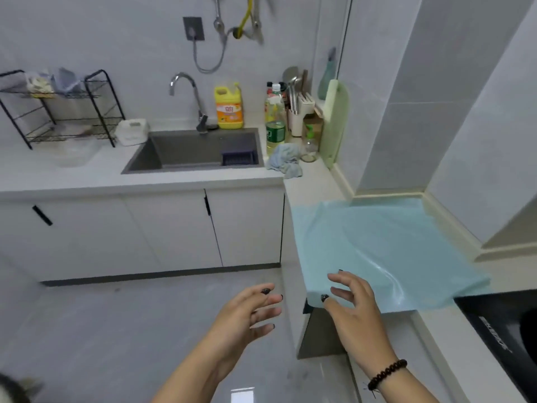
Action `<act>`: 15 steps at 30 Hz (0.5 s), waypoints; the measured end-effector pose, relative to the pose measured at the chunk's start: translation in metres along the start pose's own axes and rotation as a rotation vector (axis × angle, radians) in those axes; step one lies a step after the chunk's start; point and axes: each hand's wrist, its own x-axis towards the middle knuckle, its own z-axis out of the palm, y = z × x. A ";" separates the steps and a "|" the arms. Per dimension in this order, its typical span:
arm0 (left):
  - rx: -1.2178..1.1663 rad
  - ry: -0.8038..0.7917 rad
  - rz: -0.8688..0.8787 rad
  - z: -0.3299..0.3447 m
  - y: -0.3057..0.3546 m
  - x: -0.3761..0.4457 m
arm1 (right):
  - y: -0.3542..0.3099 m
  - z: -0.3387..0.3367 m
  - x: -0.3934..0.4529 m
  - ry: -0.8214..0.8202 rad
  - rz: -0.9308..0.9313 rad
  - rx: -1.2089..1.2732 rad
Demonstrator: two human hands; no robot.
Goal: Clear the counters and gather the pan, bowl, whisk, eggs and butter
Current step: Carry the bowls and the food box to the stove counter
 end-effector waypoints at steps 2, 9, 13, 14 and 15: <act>-0.040 0.058 0.011 -0.020 0.010 0.014 | -0.008 0.022 0.027 -0.060 -0.021 -0.008; -0.170 0.264 0.038 -0.077 0.058 0.073 | -0.028 0.092 0.132 -0.257 -0.050 -0.011; -0.241 0.378 0.051 -0.108 0.094 0.105 | -0.054 0.137 0.189 -0.399 -0.101 0.005; -0.273 0.415 0.066 -0.119 0.101 0.116 | -0.060 0.154 0.205 -0.444 -0.117 -0.004; -0.298 0.442 0.072 -0.126 0.108 0.121 | -0.066 0.166 0.214 -0.475 -0.122 -0.015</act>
